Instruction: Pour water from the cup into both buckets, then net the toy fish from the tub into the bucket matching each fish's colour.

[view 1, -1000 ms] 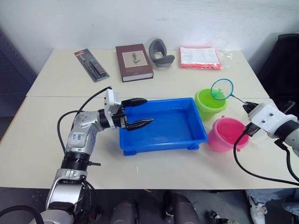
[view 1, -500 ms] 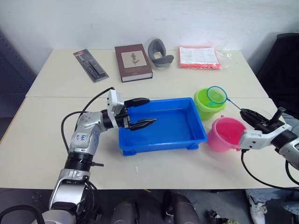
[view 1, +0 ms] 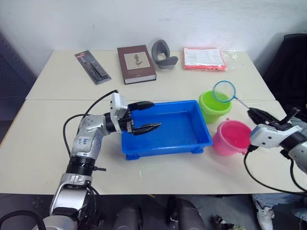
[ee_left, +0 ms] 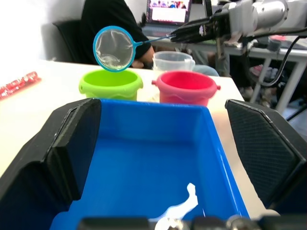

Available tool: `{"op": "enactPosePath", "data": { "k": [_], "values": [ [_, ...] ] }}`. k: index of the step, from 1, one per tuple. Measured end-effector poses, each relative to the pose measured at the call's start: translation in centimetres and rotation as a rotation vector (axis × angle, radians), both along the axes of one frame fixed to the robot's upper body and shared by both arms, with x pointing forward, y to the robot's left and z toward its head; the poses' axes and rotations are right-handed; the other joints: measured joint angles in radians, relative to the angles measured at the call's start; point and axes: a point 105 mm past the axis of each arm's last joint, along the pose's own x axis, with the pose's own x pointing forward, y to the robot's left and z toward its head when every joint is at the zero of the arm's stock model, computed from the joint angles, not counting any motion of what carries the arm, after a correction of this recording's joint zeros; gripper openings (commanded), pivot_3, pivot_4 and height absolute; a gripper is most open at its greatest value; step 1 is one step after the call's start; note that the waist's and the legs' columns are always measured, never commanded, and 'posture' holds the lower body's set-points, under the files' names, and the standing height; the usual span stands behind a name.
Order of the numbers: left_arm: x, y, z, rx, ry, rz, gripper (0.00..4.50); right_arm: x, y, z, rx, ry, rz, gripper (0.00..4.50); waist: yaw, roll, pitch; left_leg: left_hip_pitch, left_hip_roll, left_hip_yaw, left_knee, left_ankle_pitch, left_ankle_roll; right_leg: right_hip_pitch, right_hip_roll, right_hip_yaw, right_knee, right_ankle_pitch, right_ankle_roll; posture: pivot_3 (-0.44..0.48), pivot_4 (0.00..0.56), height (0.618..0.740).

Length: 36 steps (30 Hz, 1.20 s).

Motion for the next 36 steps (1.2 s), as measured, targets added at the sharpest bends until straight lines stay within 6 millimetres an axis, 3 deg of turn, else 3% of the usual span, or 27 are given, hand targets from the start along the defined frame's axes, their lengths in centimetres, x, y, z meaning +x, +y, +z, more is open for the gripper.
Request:
{"op": "enactPosePath", "data": {
  "k": [3,6,9,15,17,19,21,26,32,33,35,36],
  "values": [
    [-1.1,1.4,1.3,0.036,0.000,-0.053,4.46,-0.8,1.6,1.6,0.242,0.095,0.082,0.00,-0.002,0.000,0.000,0.000,0.000,-0.002,0.001,0.000,0.000,0.000,-0.001,0.000,0.000,0.000,0.000,0.000,0.150,0.740],
    [-2.1,3.3,2.2,0.082,0.020,-0.081,4.46,-2.0,4.0,1.9,0.405,0.224,0.206,0.00,-0.001,0.000,0.000,-0.001,0.000,-0.004,0.001,0.000,0.000,0.001,-0.001,0.001,0.000,0.000,-0.001,0.000,0.150,0.740],
    [-4.5,5.8,2.0,0.201,0.101,-0.143,4.46,-3.2,6.3,1.3,0.442,0.360,0.311,0.00,-0.004,0.000,0.000,-0.001,0.000,-0.004,0.000,0.000,0.000,0.001,-0.001,0.002,0.000,-0.001,-0.002,0.000,0.150,0.740],
    [-7.0,9.3,-0.7,0.381,0.195,-0.142,4.46,-6.8,11.9,-1.8,0.441,0.695,0.543,0.00,0.004,0.000,0.000,0.000,0.000,-0.005,0.000,-0.001,0.000,0.001,-0.003,0.002,-0.002,-0.001,-0.003,0.000,0.150,0.740],
    [-8.5,10.8,-3.1,0.506,0.232,-0.147,4.46,-8.6,13.5,-4.1,0.366,0.822,0.629,0.00,0.002,0.000,0.000,0.000,-0.001,-0.004,-0.001,-0.001,0.000,0.001,-0.003,0.002,-0.004,-0.001,-0.003,0.000,0.150,0.740],
    [-8.8,10.8,-3.7,0.509,0.220,-0.156,4.46,-9.4,14.4,-6.0,0.339,0.902,0.663,0.00,0.009,-0.001,0.000,-0.002,-0.002,-0.005,0.001,-0.001,0.001,0.000,-0.004,0.001,-0.004,-0.001,-0.003,0.000,0.150,0.740],
    [-9.3,10.9,-4.1,0.513,0.196,-0.163,4.46,-9.3,15.5,-7.6,0.332,0.916,0.696,0.00,0.006,-0.002,0.000,-0.001,-0.002,-0.004,0.001,-0.002,0.001,0.001,-0.005,0.001,-0.004,-0.001,-0.003,0.000,0.150,0.740],
    [-10.5,10.8,-5.5,0.490,0.222,-0.177,4.46,-8.1,15.8,-12.2,0.315,0.981,0.680,0.00,0.000,-0.002,0.000,0.000,-0.002,-0.002,0.000,-0.002,0.001,-0.001,-0.003,-0.002,0.000,-0.001,-0.003,0.000,0.150,0.740],
    [-11.2,10.7,-5.4,0.492,0.210,-0.177,4.46,-5.8,16.7,-14.1,0.305,0.966,0.699,0.00,-0.014,-0.001,0.000,0.000,-0.001,-0.002,0.000,-0.002,0.001,-0.001,-0.003,-0.003,0.001,-0.002,-0.003,0.000,0.150,0.740],
    [-11.2,10.7,-5.4,0.493,0.211,-0.173,4.50,-5.8,16.8,-14.2,0.307,0.967,0.703,0.66,-0.013,-0.001,0.000,0.000,-0.001,-0.002,0.000,-0.002,0.001,-0.001,-0.003,-0.003,0.001,-0.002,-0.004,0.000,0.150,0.740],
    [-10.9,10.9,-5.2,0.495,0.207,-0.161,4.50,-5.6,16.7,-14.5,0.309,0.980,0.702,0.96,-0.014,-0.001,0.000,0.000,-0.001,-0.003,0.000,-0.002,0.001,-0.001,-0.003,-0.003,0.001,-0.002,-0.003,0.000,0.150,0.740],
    [-10.5,11.1,-4.9,0.497,0.202,-0.146,4.50,-5.5,16.6,-14.7,0.309,0.995,0.698,1.45,-0.015,-0.001,0.000,-0.001,-0.001,-0.002,0.001,-0.002,0.001,0.000,-0.003,-0.004,0.001,-0.002,-0.003,0.000,0.150,0.740]
  ]
}}
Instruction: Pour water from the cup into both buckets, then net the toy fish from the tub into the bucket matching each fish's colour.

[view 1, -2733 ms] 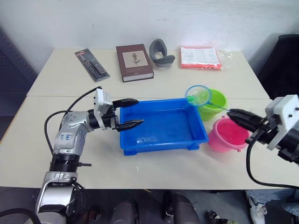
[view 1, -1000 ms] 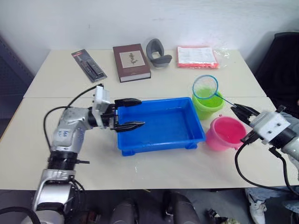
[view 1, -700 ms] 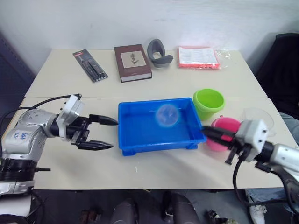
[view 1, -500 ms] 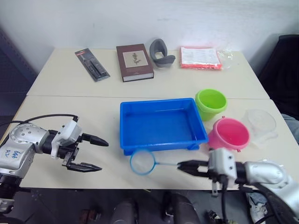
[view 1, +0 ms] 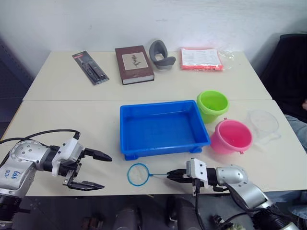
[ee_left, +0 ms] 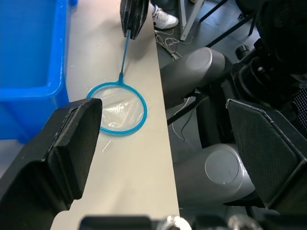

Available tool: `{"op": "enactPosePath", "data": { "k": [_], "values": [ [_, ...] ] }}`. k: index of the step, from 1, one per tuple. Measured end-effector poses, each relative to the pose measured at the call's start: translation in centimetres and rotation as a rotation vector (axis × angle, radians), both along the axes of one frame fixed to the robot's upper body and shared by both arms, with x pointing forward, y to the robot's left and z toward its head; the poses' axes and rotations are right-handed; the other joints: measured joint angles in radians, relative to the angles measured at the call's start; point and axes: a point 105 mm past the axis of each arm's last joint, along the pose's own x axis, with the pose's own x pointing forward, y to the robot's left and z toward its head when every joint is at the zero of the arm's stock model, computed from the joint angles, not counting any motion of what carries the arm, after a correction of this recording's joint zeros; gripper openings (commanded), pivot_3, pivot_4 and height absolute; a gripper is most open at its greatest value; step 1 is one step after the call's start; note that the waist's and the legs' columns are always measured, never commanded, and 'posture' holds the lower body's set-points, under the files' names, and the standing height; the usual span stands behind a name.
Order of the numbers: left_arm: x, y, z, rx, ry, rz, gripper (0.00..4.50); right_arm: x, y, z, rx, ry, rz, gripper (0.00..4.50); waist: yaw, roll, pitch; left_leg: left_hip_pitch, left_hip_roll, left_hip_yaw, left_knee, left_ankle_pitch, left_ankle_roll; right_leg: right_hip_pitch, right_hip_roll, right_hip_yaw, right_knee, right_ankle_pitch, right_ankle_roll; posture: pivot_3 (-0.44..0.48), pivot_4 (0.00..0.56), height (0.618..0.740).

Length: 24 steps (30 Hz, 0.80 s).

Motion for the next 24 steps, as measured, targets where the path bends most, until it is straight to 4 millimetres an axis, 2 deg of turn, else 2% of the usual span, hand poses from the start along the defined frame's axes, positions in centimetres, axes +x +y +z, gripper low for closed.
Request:
{"op": "enactPosePath", "data": {
  "k": [1,2,4,5,7,11,15,17,19,22,24],
  "values": [
    [0.2,0.2,0.1,0.004,-0.003,0.011,4.50,0.1,-0.1,-0.1,-0.002,0.006,0.001,1.69,-0.002,0.000,0.000,0.000,0.000,0.000,0.000,0.000,0.000,0.000,0.000,0.000,0.000,0.000,0.000,0.000,0.150,0.740],
    [0.4,0.4,0.2,0.013,-0.005,0.020,4.50,0.2,-0.1,-0.2,-0.006,0.012,0.005,2.27,-0.003,0.000,0.000,0.000,0.000,0.000,0.000,0.000,0.000,0.000,0.000,0.000,0.000,0.000,0.000,0.000,0.150,0.740],
    [0.8,0.6,0.4,0.020,-0.007,0.032,4.50,0.2,-0.3,0.1,-0.005,0.013,0.019,2.99,-0.005,0.000,0.000,0.000,0.000,0.000,0.000,0.000,0.000,0.000,0.000,0.000,0.000,0.000,0.000,0.000,0.150,0.740],
    [1.0,0.7,0.5,0.017,-0.001,0.044,4.50,0.1,-0.3,0.4,-0.005,0.011,0.030,3.23,-0.005,0.001,0.000,0.000,0.000,0.000,0.000,0.000,0.000,0.000,0.000,0.000,0.000,0.000,0.000,0.000,0.150,0.740],
    [1.3,0.8,0.6,0.012,0.014,0.059,4.50,-0.1,-0.6,1.1,0.006,-0.002,0.030,4.36,-0.004,0.001,0.000,0.000,0.000,0.000,0.000,0.000,0.000,0.000,0.000,0.000,0.000,0.000,0.000,0.000,0.150,0.740],
    [0.4,2.1,-1.6,0.091,0.056,0.105,4.50,-1.6,-2.9,3.9,0.011,-0.059,-0.003,4.45,-0.003,0.003,0.001,0.000,0.000,0.000,-0.001,0.000,0.000,0.000,-0.001,0.001,-0.001,0.000,0.000,0.000,0.150,0.740],
    [1.3,4.4,-2.2,0.121,-0.006,0.256,4.50,-3.6,-5.2,8.2,0.021,-0.158,-0.078,4.45,0.003,0.002,0.000,0.000,0.001,-0.001,-0.001,-0.001,-0.001,0.000,-0.002,0.002,-0.001,0.000,0.000,0.000,0.150,0.740],
    [1.4,5.3,-2.6,0.128,-0.024,0.298,4.50,-4.1,-6.2,8.7,0.004,-0.175,-0.120,4.45,0.006,0.002,0.000,0.001,0.001,-0.001,-0.001,-0.001,-0.001,0.001,-0.002,0.003,-0.001,0.000,-0.001,0.000,0.150,0.740],
    [1.9,5.8,-3.4,0.138,-0.065,0.345,4.50,-4.8,-8.3,8.7,-0.036,-0.173,-0.209,4.45,0.013,0.001,0.000,0.001,-0.001,0.000,-0.002,-0.001,-0.001,0.000,-0.002,0.003,-0.001,0.000,0.000,0.000,0.150,0.740],
    [2.5,6.4,-4.9,0.149,-0.112,0.417,4.50,-5.4,-12.7,10.2,-0.114,-0.236,-0.354,4.45,0.023,0.000,-0.001,0.003,-0.001,0.003,-0.002,-0.002,0.001,0.001,-0.003,0.002,-0.002,0.000,0.001,0.000,0.150,0.740],
    [2.6,6.6,-5.1,0.156,-0.131,0.435,4.50,-5.9,-14.2,10.9,-0.147,-0.273,-0.387,4.45,0.023,-0.001,-0.001,0.004,0.000,0.003,-0.002,-0.002,0.002,0.001,-0.002,0.003,-0.004,0.000,0.001,0.000,0.150,0.740]
  ]
}}
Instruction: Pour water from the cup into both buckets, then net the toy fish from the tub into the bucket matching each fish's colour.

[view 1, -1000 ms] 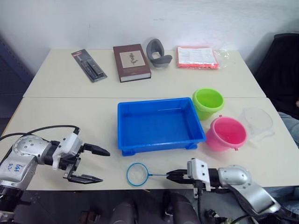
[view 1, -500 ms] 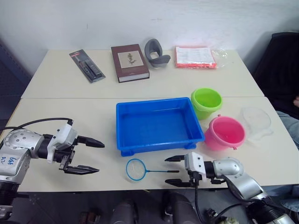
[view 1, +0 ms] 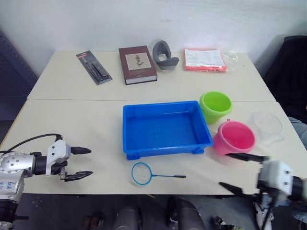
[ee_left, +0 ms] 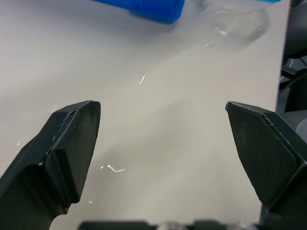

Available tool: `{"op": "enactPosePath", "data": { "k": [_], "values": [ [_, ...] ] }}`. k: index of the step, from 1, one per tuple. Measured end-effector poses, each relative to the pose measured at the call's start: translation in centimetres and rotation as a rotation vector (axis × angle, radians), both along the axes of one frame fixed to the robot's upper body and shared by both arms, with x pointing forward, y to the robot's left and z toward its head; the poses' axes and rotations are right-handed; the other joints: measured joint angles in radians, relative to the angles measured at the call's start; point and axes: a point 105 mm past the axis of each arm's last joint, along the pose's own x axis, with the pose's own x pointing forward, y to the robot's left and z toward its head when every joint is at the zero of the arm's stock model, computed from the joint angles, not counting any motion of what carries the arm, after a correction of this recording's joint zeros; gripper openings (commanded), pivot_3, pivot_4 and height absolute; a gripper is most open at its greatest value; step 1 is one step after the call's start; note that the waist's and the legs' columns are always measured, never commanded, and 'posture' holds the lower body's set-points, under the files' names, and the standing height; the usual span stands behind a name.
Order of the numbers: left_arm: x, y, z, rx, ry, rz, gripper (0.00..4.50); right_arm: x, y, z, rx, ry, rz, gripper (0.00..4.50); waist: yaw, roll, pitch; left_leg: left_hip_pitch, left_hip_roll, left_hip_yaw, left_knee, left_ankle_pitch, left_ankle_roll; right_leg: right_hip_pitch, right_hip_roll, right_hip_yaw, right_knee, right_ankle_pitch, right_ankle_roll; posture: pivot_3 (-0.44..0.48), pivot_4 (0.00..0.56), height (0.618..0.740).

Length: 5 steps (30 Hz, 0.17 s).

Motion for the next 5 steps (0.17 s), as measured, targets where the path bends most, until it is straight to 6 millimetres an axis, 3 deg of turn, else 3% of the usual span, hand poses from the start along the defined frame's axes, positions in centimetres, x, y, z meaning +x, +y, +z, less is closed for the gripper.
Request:
{"op": "enactPosePath", "data": {
  "k": [2,5],
  "values": [
    [0.2,0.5,0.0,0.014,-0.041,0.023,4.50,-1.4,-2.1,0.5,-0.054,-0.017,-0.052,4.45,0.000,0.000,0.000,0.005,0.001,0.001,-0.004,0.000,0.000,0.003,0.000,0.001,-0.001,0.000,0.000,0.000,0.150,0.740],
    [0.3,0.8,0.4,0.022,-0.078,0.038,4.50,-2.4,-3.0,0.4,-0.051,-0.008,-0.090,4.45,-0.003,0.000,0.000,0.014,0.002,0.002,-0.005,-0.002,-0.001,0.011,-0.006,0.004,-0.003,-0.001,-0.002,0.000,0.150,0.740]
  ]
}}
